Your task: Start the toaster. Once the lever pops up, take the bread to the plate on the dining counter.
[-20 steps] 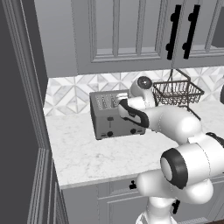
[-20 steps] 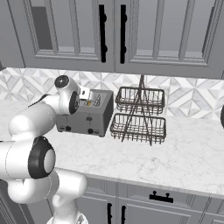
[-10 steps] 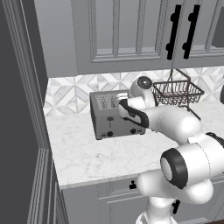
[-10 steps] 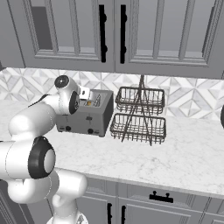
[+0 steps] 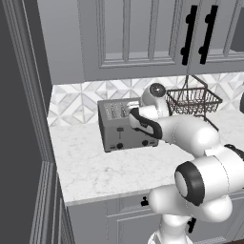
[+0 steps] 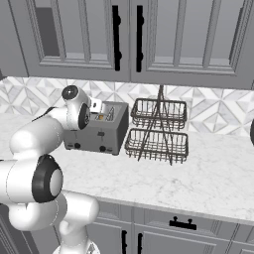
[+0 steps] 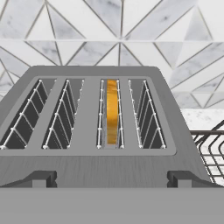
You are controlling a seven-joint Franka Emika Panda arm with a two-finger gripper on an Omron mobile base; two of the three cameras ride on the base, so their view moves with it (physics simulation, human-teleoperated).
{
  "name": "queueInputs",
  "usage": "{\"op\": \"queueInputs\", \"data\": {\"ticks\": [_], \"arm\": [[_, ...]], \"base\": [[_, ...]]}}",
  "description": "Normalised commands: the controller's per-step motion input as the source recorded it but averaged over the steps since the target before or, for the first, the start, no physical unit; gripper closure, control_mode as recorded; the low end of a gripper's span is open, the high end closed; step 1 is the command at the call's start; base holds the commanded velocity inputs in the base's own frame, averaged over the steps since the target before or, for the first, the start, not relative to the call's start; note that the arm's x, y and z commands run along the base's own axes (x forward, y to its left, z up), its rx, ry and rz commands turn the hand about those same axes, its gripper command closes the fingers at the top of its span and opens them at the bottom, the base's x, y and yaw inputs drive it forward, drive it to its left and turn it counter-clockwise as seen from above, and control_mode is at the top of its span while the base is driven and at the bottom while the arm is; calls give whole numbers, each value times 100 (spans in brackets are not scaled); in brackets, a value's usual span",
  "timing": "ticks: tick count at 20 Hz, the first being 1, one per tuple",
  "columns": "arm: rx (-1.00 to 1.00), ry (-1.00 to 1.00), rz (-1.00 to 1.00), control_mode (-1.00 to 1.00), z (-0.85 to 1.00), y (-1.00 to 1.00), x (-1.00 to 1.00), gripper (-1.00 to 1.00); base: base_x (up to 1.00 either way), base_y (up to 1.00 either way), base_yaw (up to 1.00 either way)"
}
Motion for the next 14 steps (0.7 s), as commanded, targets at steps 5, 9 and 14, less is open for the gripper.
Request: {"op": "queueInputs", "data": {"ticks": [5, 9, 14], "arm": [[0, 0, 0, -100, 0, 0, 0, -100], [0, 0, 0, -100, 0, 0, 0, -100], [0, 0, 0, -100, 0, 0, 0, -100]], "base": [[0, 0, 0], [0, 0, 0], [0, 0, 0]]}}
